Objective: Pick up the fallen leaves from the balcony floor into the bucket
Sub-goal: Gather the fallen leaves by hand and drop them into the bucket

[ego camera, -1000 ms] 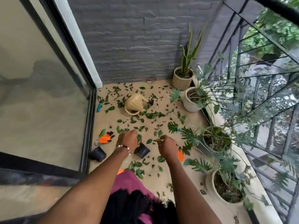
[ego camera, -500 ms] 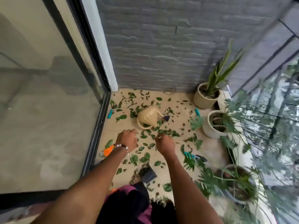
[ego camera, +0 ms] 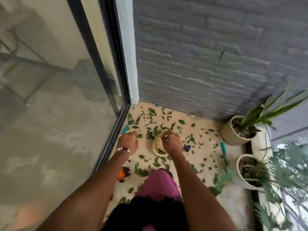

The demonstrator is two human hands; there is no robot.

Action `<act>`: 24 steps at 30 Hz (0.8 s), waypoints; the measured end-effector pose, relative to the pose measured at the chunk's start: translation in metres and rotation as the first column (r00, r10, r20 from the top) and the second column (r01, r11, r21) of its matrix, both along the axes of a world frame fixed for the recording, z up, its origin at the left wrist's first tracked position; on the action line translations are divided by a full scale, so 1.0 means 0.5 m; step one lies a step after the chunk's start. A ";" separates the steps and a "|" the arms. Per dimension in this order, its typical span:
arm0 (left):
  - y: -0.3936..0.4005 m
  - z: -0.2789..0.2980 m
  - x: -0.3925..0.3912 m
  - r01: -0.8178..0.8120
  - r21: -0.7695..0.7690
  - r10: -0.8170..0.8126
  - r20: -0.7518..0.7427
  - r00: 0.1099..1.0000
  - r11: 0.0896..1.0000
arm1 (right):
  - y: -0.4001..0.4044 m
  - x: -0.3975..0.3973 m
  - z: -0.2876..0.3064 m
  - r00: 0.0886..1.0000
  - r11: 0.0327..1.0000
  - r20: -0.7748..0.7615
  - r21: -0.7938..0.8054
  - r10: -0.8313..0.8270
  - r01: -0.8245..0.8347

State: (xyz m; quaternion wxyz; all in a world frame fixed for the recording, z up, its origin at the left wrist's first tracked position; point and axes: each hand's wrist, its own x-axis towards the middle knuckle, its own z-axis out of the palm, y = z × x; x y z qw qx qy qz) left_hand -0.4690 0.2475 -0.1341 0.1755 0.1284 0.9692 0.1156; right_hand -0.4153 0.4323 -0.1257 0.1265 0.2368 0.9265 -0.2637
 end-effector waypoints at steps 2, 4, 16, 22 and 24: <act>0.009 -0.019 -0.067 -0.049 -0.002 0.049 0.022 0.999 0.999 | 0.018 -0.071 -0.016 1.000 1.000 0.005 -0.023 0.013 -0.013; 0.016 -0.037 -0.135 -0.094 -0.003 0.094 0.034 0.995 0.996 | 0.034 -0.147 -0.044 0.998 0.998 0.016 -0.044 0.053 -0.053; 0.065 -0.097 -0.464 -0.317 -0.006 0.316 0.111 0.942 0.948 | 0.110 -0.563 -0.139 0.987 0.978 0.101 -0.179 0.123 -0.103; 0.050 -0.166 -0.527 -0.388 0.054 0.373 0.187 0.909 0.920 | 0.118 -0.647 -0.207 0.990 0.974 0.086 -0.206 0.113 -0.093; 0.035 -0.205 -0.548 -0.411 0.075 0.388 0.211 0.897 0.909 | 0.107 -0.670 -0.243 0.992 0.973 0.053 -0.205 0.116 -0.103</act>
